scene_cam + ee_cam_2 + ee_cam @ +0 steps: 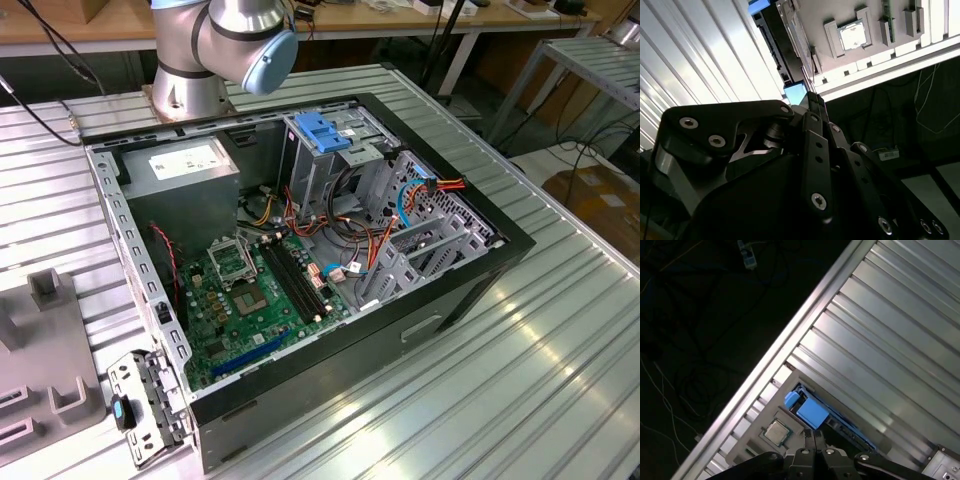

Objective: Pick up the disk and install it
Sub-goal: 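Pick up the disk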

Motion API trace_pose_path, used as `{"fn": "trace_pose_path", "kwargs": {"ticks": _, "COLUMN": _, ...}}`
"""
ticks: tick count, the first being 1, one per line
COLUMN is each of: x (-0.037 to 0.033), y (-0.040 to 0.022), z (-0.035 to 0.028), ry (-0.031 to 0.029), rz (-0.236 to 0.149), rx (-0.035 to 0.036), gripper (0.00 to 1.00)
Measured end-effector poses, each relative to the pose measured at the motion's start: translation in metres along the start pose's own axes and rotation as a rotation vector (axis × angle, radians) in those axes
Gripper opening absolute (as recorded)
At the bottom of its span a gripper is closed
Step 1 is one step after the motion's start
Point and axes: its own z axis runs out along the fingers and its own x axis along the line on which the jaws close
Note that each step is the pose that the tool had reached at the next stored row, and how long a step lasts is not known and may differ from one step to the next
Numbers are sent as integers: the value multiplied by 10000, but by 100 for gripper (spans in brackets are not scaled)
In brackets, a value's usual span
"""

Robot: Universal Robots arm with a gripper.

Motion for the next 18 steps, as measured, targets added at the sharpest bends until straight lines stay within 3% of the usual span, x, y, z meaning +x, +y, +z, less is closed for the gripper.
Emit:
{"fn": "trace_pose_path", "kwargs": {"ticks": 6, "x": 0, "y": 0, "z": 0, "ry": 9, "rz": -304, "rx": 8, "gripper": 11}}
{"fn": "trace_pose_path", "kwargs": {"ticks": 9, "x": 0, "y": 0, "z": 0, "ry": 20, "rz": -670, "rx": 18, "gripper": 11}}
{"fn": "trace_pose_path", "kwargs": {"ticks": 18, "x": 0, "y": 0, "z": 0, "ry": 38, "rz": -1284, "rx": 34, "gripper": 11}}
